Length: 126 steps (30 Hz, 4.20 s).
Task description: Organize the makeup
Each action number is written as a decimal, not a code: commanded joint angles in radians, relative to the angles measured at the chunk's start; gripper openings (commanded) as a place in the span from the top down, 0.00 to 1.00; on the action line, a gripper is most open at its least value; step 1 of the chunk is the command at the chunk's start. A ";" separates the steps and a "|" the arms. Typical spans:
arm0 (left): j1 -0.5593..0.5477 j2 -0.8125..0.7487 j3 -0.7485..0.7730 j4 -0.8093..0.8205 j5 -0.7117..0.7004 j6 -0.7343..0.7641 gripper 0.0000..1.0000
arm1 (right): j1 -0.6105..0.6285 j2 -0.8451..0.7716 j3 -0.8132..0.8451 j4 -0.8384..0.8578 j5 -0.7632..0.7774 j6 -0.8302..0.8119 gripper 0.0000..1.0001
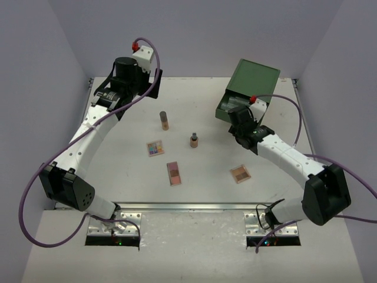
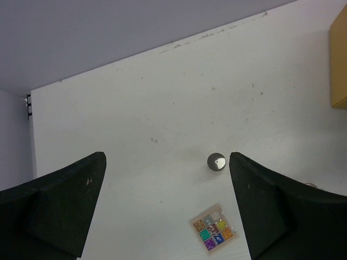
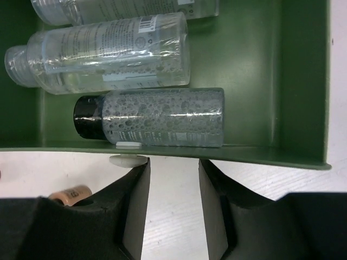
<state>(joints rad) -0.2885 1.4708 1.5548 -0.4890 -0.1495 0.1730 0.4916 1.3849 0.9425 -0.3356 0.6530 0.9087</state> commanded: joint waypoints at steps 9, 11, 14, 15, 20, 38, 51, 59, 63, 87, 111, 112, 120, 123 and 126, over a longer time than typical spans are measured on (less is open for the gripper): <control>0.022 -0.015 -0.006 0.050 -0.038 0.030 0.04 | -0.144 0.113 0.169 0.088 0.038 0.032 0.59; 0.023 -0.013 -0.005 0.050 -0.042 0.033 0.04 | -0.156 0.133 0.193 0.087 0.034 0.030 0.59; 0.029 -0.008 -0.005 0.050 -0.042 0.034 0.04 | -0.167 0.177 0.244 0.094 0.044 0.013 0.59; 0.030 -0.006 -0.005 0.050 -0.042 0.034 0.04 | -0.171 0.188 0.259 0.097 0.047 0.011 0.59; 0.036 0.001 -0.007 0.052 -0.045 0.036 0.04 | -0.185 0.215 0.284 0.099 0.067 0.011 0.59; 0.041 0.009 -0.018 0.055 -0.038 0.034 0.03 | -0.240 0.211 0.239 0.137 0.084 -0.020 0.55; 0.045 -0.002 -0.025 0.056 -0.038 0.034 0.03 | -0.255 0.207 0.263 0.144 0.054 -0.041 0.54; 0.052 -0.004 -0.040 0.064 -0.039 0.034 0.03 | -0.254 0.056 0.049 0.202 -0.093 -0.084 0.54; 0.052 0.009 -0.037 0.067 -0.023 0.028 0.03 | -0.251 -0.009 -0.081 0.381 -0.257 -0.235 0.49; 0.053 0.010 -0.055 0.091 -0.023 0.034 0.02 | -0.206 0.284 0.119 0.532 -0.050 -0.345 0.48; 0.054 0.005 -0.056 0.091 -0.027 0.041 0.02 | -0.184 0.388 0.180 0.469 0.039 -0.331 0.61; 0.054 0.004 -0.056 0.090 -0.029 0.042 0.02 | -0.185 0.390 0.180 0.467 0.041 -0.326 0.61; 0.052 0.005 -0.053 0.089 -0.039 0.049 0.01 | -0.185 0.401 0.191 0.470 0.040 -0.326 0.65; 0.054 0.005 -0.052 0.089 -0.039 0.049 0.01 | -0.186 0.404 0.199 0.479 0.056 -0.339 0.77; 0.053 0.005 -0.054 0.089 -0.041 0.051 0.01 | -0.187 0.404 0.198 0.495 0.054 -0.366 0.90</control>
<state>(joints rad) -0.2470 1.4872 1.4956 -0.4446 -0.1796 0.2131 0.3130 1.7832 1.0908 0.1027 0.6509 0.5760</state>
